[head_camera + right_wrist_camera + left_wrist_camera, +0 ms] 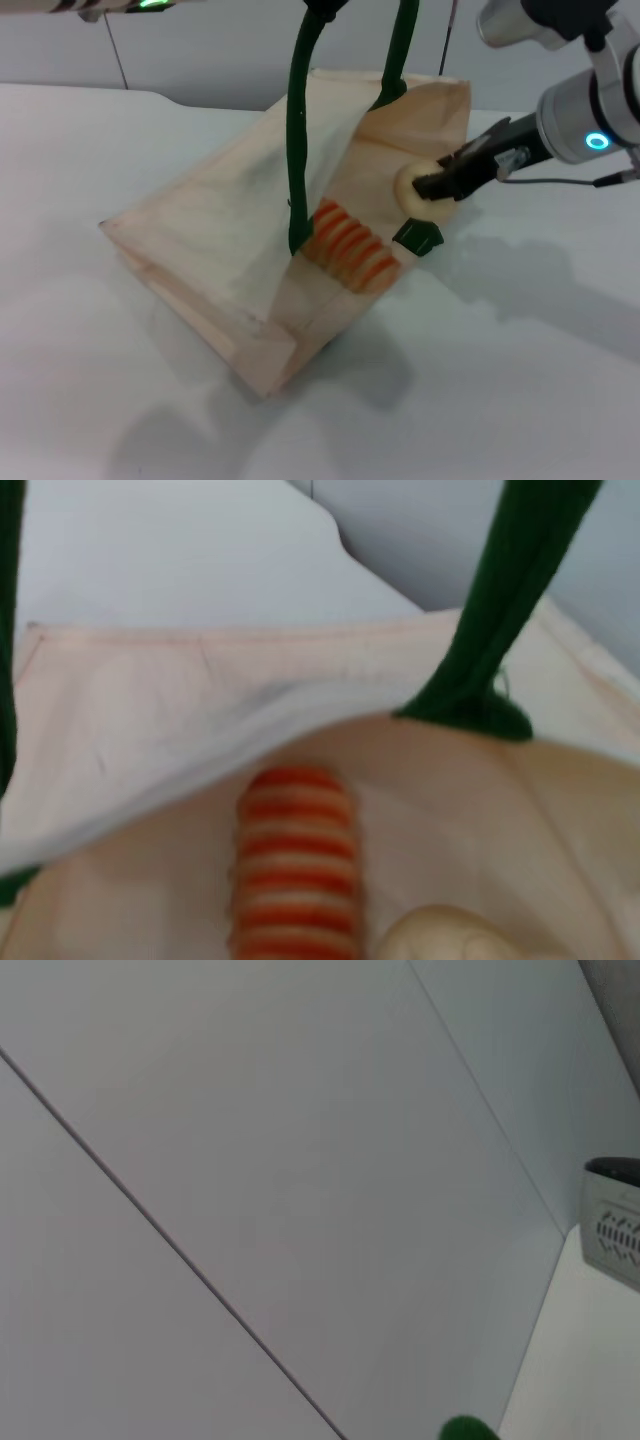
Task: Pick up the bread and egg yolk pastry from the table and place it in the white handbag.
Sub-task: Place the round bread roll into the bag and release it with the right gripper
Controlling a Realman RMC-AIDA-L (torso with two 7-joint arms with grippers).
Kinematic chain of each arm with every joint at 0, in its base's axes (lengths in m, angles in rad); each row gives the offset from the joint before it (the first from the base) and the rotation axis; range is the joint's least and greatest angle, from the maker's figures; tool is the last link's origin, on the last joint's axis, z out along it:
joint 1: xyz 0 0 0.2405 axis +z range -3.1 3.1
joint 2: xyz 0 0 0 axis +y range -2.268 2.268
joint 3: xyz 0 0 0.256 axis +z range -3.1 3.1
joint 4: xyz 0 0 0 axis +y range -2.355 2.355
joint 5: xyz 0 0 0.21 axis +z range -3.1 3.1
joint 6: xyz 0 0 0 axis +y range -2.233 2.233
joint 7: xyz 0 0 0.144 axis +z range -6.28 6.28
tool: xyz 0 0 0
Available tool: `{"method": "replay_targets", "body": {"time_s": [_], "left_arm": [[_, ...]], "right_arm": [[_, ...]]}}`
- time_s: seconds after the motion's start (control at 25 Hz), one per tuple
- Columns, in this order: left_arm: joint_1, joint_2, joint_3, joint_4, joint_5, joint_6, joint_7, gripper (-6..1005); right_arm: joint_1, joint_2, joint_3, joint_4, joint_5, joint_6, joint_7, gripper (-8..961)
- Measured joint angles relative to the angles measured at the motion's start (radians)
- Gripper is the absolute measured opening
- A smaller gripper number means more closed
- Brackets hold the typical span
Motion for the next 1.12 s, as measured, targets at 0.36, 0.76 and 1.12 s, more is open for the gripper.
{"method": "replay_targets", "body": {"time_s": [0.36,0.76,1.12], "left_arm": [[0.001,-0.001,0.007,0.009,-0.028,-0.001,0.008,168],[-0.003,-0.001,0.008,0.019,-0.034,0.000,0.013,170],[0.002,-0.001,0.008,0.019,-0.031,0.008,0.011,172]], "right_arm": [[0.016,0.003,0.002,-0.016,0.008,0.041,0.000,355],[0.026,0.006,-0.030,0.036,0.023,0.099,-0.007,342],[0.058,0.005,-0.033,0.107,0.075,0.115,-0.051,341]]}}
